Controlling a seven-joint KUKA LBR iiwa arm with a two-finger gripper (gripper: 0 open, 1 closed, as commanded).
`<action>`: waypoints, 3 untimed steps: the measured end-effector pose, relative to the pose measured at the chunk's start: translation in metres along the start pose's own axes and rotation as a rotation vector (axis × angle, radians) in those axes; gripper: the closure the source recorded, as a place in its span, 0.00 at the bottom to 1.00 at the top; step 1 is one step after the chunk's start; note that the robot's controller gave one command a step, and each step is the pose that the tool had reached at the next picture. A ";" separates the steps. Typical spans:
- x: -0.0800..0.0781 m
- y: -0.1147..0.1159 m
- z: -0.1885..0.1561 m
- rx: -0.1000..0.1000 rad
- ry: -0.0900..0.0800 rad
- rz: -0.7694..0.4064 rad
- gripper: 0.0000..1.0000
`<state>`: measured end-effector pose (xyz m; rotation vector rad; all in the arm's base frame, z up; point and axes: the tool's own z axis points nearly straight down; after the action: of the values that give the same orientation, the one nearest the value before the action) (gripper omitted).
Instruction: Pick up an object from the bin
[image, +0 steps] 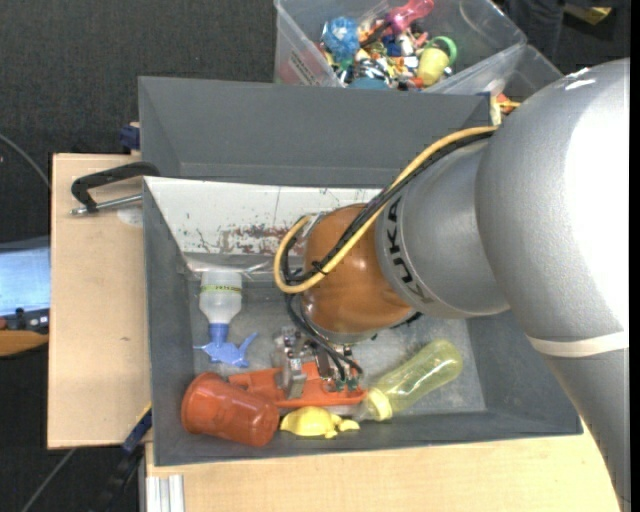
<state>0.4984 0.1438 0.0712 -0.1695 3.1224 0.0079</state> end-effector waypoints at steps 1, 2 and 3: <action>0.000 0.000 -0.002 0.000 0.002 0.000 1.00; 0.000 0.000 -0.012 -0.001 -0.001 0.000 1.00; -0.001 0.000 -0.018 0.000 -0.002 0.000 1.00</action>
Offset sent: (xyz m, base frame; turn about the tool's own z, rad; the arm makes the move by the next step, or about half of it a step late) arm -0.0001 -0.0002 0.0224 0.0000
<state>0.4987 0.1437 0.0896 -0.1696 3.1204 0.0084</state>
